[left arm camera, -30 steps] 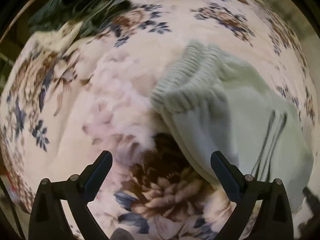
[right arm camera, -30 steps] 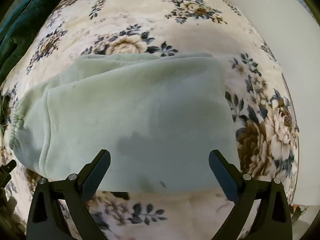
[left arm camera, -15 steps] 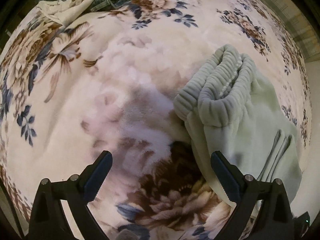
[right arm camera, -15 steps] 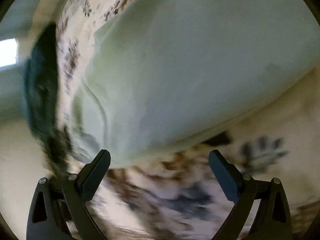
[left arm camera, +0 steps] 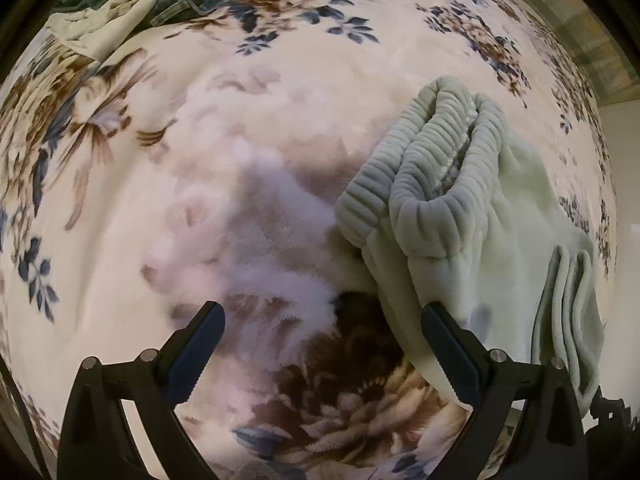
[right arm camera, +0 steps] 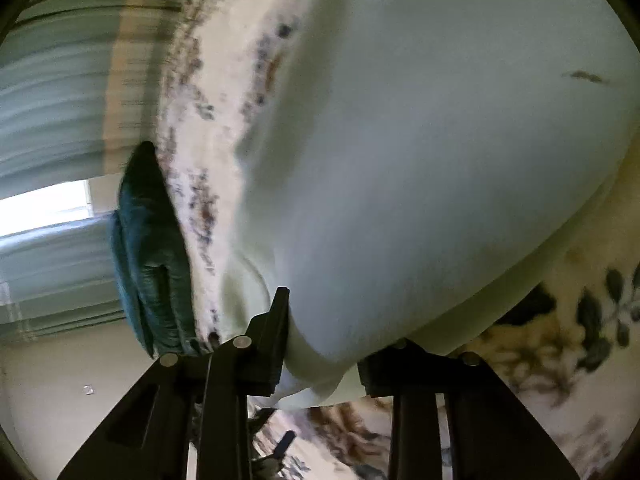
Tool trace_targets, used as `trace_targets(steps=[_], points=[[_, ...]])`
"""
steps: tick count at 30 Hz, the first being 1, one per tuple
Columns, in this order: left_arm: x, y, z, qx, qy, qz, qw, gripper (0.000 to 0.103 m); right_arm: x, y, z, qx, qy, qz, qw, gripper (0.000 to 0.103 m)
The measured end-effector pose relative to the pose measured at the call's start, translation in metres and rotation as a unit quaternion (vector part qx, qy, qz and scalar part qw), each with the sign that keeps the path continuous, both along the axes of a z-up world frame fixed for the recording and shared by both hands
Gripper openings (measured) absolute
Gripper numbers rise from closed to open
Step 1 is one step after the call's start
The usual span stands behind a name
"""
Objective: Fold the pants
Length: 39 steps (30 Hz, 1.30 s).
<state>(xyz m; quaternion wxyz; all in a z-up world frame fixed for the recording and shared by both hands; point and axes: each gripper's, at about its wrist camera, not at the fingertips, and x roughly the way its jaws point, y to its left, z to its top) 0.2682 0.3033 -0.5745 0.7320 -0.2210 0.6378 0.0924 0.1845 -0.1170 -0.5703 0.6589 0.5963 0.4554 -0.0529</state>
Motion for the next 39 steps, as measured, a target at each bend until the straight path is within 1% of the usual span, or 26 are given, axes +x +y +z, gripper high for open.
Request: trace_targets(steps=[2, 3, 4, 5, 6, 7, 9, 10, 11, 12, 14, 16, 18, 21, 23, 24, 25, 27, 29, 30, 31, 32, 33, 35, 37, 39], points=[[0.001, 0.003, 0.0, -0.021, -0.006, 0.013, 0.9997, 0.1, 0.006, 0.004, -0.005, -0.018, 0.015, 0.022, 0.999, 0.034], [0.001, 0.005, 0.0, -0.039, -0.012, 0.022, 0.9989, 0.1, 0.011, 0.006, -0.019, -0.018, 0.06, 0.044, 0.997, 0.04], [0.0, 0.008, 0.0, -0.077, -0.022, 0.04, 0.996, 0.1, 0.016, 0.003, -0.03, -0.014, 0.096, 0.062, 0.993, 0.044], [-0.002, 0.01, -0.001, -0.11, -0.031, 0.057, 0.9919, 0.1, 0.016, 0.004, -0.045, 0.002, 0.133, 0.075, 0.988, 0.053], [-0.006, 0.012, -0.003, -0.144, -0.039, 0.079, 0.9857, 0.1, 0.012, 0.001, -0.051, 0.02, 0.139, 0.068, 0.988, 0.059], [-0.01, 0.012, -0.006, -0.171, -0.044, 0.098, 0.9793, 0.1, 0.008, -0.001, -0.05, 0.028, 0.135, 0.062, 0.989, 0.06], [-0.014, 0.008, -0.014, -0.206, -0.043, 0.12, 0.9701, 0.1, 0.01, -0.001, -0.036, -0.031, 0.151, 0.099, 0.983, 0.079], [-0.015, 0.005, -0.017, -0.217, -0.043, 0.129, 0.9667, 0.1, 0.014, 0.001, -0.02, -0.097, 0.162, 0.131, 0.973, 0.084], [-0.018, 0.002, -0.016, -0.224, -0.045, 0.139, 0.9635, 0.099, 0.017, 0.004, -0.009, -0.141, 0.166, 0.152, 0.964, 0.09], [-0.021, 0.001, -0.013, -0.232, -0.048, 0.148, 0.9602, 0.099, 0.02, 0.008, 0.004, -0.187, 0.165, 0.182, 0.951, 0.092], [-0.034, 0.002, 0.004, -0.255, -0.077, 0.171, 0.9486, 0.099, 0.024, 0.012, 0.018, -0.222, 0.157, 0.217, 0.937, 0.092], [-0.045, 0.003, 0.018, -0.258, -0.107, 0.192, 0.9408, 0.099, 0.025, 0.01, 0.023, -0.222, 0.153, 0.228, 0.936, 0.093], [-0.043, 0.001, 0.017, -0.265, -0.12, 0.204, 0.9348, 0.099, 0.028, 0.004, 0.021, -0.215, 0.152, 0.227, 0.937, 0.093], [-0.019, -0.004, -0.013, -0.281, -0.105, 0.205, 0.9316, 0.099, 0.049, 0.0, 0.013, -0.215, 0.165, 0.23, 0.935, 0.093], [0.001, -0.002, -0.044, -0.282, -0.076, 0.216, 0.9318, 0.098, 0.049, -0.001, 0.013, -0.213, 0.162, 0.227, 0.936, 0.093], [0.009, 0.0, -0.062, -0.306, -0.065, 0.232, 0.9211, 0.098, 0.046, -0.004, 0.014, -0.217, 0.16, 0.227, 0.936, 0.093], [0.014, 0.0, -0.07, -0.31, -0.055, 0.239, 0.9185, 0.098, 0.049, -0.006, 0.013, -0.229, 0.162, 0.231, 0.932, 0.093], [0.022, 0.003, -0.08, -0.312, -0.046, 0.25, 0.9152, 0.099, 0.051, -0.006, 0.014, -0.271, 0.178, 0.241, 0.915, 0.093], [0.028, 0.001, -0.078, -0.297, -0.039, 0.243, 0.9228, 0.099, 0.056, -0.008, 0.015, -0.328, 0.191, 0.253, 0.89, 0.093], [0.03, -0.001, -0.074, -0.289, -0.045, 0.239, 0.9259, 0.092, 0.058, -0.01, 0.013, -0.345, 0.196, 0.261, 0.88, 0.093], [0.031, -0.003, -0.067, -0.272, -0.055, 0.231, 0.9326, 0.081, 0.061, -0.011, 0.01, -0.356, 0.2, 0.268, 0.872, 0.093], [0.031, -0.004, -0.06, -0.259, -0.063, 0.221, 0.9381, 0.054, 0.064, -0.011, 0.007, -0.365, 0.203, 0.278, 0.865, 0.093], [0.031, -0.004, -0.054, -0.252, -0.073, 0.214, 0.9409, 0.043, 0.066, -0.011, 0.005, -0.367, 0.205, 0.284, 0.862, 0.093], [0.032, -0.008, -0.04, -0.226, -0.086, 0.194, 0.9509, 0.03, 0.068, -0.012, 0.004, -0.364, 0.201, 0.284, 0.864, 0.094], [0.03, -0.015, -0.022, -0.185, -0.102, 0.163, 0.9637, 0.025, 0.067, -0.014, 0.006, -0.362, 0.198, 0.288, 0.864, 0.094], [0.029, -0.024, -0.005, -0.152, -0.117, 0.132, 0.9726, 0.021, 0.066, -0.02, 0.008, -0.35, 0.189, 0.286, 0.872, 0.094]])
